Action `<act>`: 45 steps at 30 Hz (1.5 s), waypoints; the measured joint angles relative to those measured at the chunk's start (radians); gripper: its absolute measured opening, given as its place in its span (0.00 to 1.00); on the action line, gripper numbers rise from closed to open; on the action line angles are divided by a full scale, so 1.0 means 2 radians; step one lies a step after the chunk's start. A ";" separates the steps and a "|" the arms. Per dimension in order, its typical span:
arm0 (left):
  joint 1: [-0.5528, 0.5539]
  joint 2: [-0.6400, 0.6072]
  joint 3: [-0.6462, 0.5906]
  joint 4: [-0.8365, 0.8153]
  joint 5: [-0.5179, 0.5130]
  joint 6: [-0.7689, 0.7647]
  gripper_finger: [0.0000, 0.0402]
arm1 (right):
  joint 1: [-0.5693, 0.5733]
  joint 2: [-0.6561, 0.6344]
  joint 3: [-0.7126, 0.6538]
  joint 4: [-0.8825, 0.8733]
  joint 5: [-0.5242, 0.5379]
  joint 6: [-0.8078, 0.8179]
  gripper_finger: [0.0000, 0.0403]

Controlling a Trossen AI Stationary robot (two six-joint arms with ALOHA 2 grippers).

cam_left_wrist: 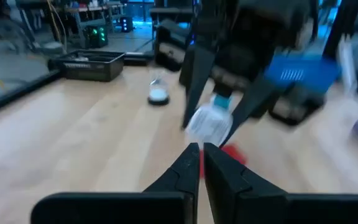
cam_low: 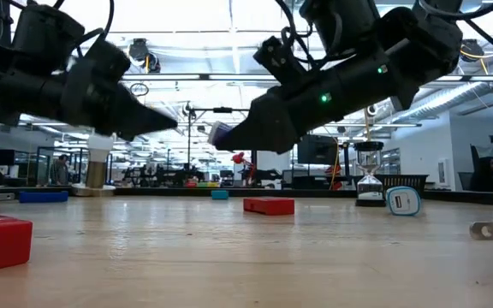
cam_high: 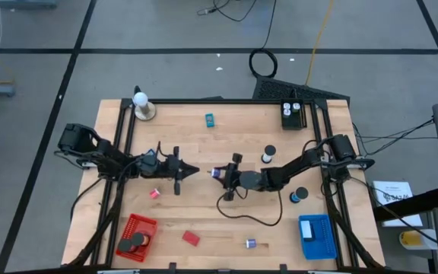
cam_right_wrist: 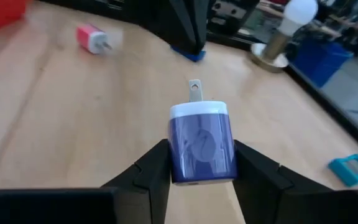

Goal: Pick & Place Office items
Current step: Put the violet charger adapter into the black bin

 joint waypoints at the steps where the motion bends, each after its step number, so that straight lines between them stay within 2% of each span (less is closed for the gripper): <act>1: 0.000 0.000 0.007 -0.002 0.005 -0.023 0.07 | 0.000 0.000 0.000 0.001 0.006 -0.007 0.33; 5: 0.000 0.000 0.025 -0.023 0.036 -0.111 0.07 | 0.000 0.000 0.000 -0.001 0.017 -0.018 0.33; 12: -0.001 0.000 0.029 -0.045 0.063 -0.178 0.07 | 0.001 0.000 0.001 0.001 0.018 -0.021 0.33; 18: 0.000 0.000 0.045 -0.043 0.052 -0.216 0.07 | 0.001 0.000 0.001 -0.004 0.018 -0.025 0.33; 21: 0.004 0.000 0.066 -0.071 0.050 -0.263 0.10 | 0.001 0.000 0.001 -0.003 0.018 -0.031 0.33; 23: 0.007 0.000 0.079 -0.094 0.052 -0.296 0.14 | 0.002 0.000 0.001 -0.003 0.018 -0.033 0.33; 26: 0.009 0.000 0.096 -0.128 0.057 -0.298 0.26 | 0.005 0.000 0.001 -0.006 0.018 -0.034 0.33; 31: 0.016 0.000 0.111 -0.158 0.052 -0.293 0.51 | 0.007 0.001 0.001 -0.012 0.026 -0.034 0.33; 34: 0.021 0.000 0.114 -0.160 0.056 -0.263 0.66 | 0.007 0.001 0.001 -0.014 0.027 -0.035 0.33; 37: 0.025 0.000 0.113 -0.175 0.059 -0.263 0.77 | 0.009 -0.001 0.001 -0.016 0.026 -0.035 0.33; 41: 0.031 0.000 0.113 -0.206 0.063 -0.265 0.87 | 0.007 0.000 0.001 -0.021 0.028 -0.035 0.33; 45: 0.038 0.000 0.113 -0.206 0.062 -0.291 0.91 | 0.008 0.000 0.001 -0.016 0.028 -0.035 0.33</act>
